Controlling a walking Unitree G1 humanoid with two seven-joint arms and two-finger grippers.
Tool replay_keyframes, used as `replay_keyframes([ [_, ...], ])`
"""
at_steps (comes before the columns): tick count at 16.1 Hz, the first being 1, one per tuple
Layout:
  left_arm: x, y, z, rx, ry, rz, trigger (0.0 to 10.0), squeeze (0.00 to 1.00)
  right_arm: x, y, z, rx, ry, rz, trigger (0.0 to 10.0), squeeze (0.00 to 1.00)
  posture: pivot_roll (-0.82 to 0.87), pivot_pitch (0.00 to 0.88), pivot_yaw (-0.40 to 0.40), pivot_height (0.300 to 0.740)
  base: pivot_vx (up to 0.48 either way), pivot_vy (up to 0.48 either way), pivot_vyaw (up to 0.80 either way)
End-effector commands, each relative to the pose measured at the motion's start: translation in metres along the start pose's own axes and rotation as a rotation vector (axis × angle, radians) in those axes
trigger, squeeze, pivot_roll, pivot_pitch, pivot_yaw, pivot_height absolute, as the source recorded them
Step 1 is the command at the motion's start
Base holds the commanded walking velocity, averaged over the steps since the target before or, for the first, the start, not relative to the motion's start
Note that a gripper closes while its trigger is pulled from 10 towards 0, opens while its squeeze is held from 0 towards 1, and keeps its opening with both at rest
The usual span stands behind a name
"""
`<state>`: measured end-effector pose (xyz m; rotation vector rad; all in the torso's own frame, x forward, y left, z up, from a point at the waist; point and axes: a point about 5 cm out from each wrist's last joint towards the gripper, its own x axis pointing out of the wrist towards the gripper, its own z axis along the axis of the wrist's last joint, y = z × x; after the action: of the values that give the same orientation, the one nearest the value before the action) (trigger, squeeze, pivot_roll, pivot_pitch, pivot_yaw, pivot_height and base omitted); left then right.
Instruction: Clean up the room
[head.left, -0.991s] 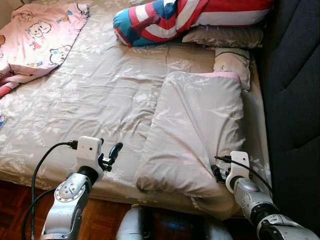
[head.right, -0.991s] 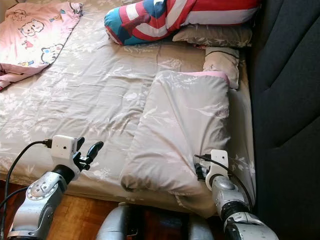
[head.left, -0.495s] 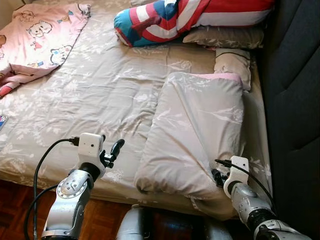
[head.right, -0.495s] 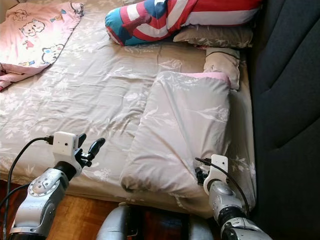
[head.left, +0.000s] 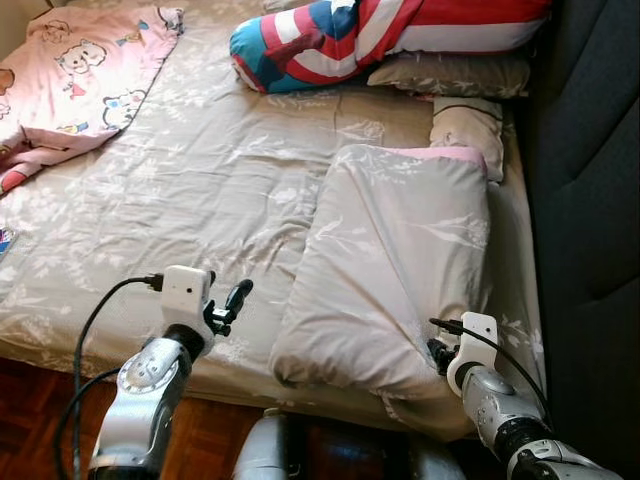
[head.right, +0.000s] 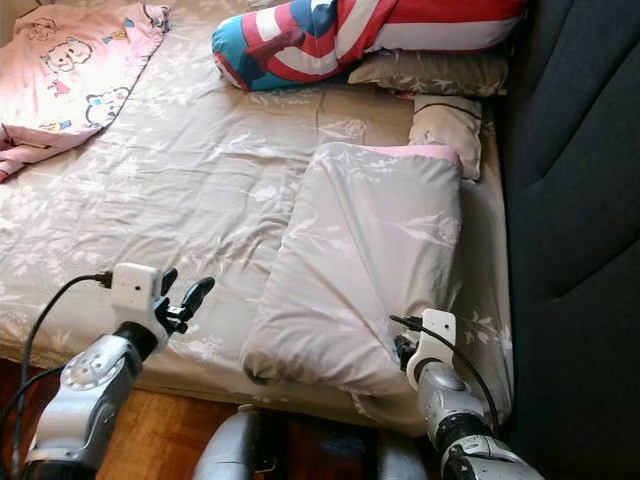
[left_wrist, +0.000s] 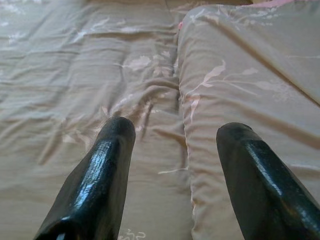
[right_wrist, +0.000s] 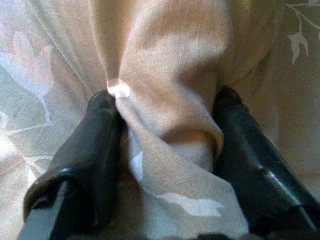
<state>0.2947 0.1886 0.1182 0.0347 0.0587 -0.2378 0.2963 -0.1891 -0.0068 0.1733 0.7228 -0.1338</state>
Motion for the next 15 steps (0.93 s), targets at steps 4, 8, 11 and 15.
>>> replay_keyframes([
  [4, 0.022, -0.002, -0.034, -0.103, 0.129, -0.016, 10.0, 0.0, -0.007, -0.005, -0.059, 0.014, 0.203, -0.009, 0.0, 0.0, 0.05, 0.318, 0.058, 0.669, 0.0, 0.0, 0.0],
  [8, 0.045, -0.018, -0.056, -0.148, 0.237, -0.051, 10.0, 0.0, -0.007, 0.0, -0.056, 0.013, 0.17, 0.021, 0.0, 0.0, 0.0, 0.345, 0.026, 0.669, 0.0, 0.0, 0.0],
  [11, 0.048, -0.024, -0.069, -0.172, 0.296, -0.027, 10.0, 1.0, -0.007, -0.001, -0.055, 0.014, 0.15, 0.034, 0.0, 0.0, -0.03, 0.371, 0.003, 0.669, 0.0, 0.0, 0.0],
  [15, 0.049, -0.032, -0.077, -0.202, 0.311, -0.02, 10.0, 1.0, -0.008, -0.004, -0.054, -0.006, 0.123, 0.058, 0.0, 0.0, -0.06, 0.404, -0.023, 0.669, 0.0, 0.0, 0.0],
])
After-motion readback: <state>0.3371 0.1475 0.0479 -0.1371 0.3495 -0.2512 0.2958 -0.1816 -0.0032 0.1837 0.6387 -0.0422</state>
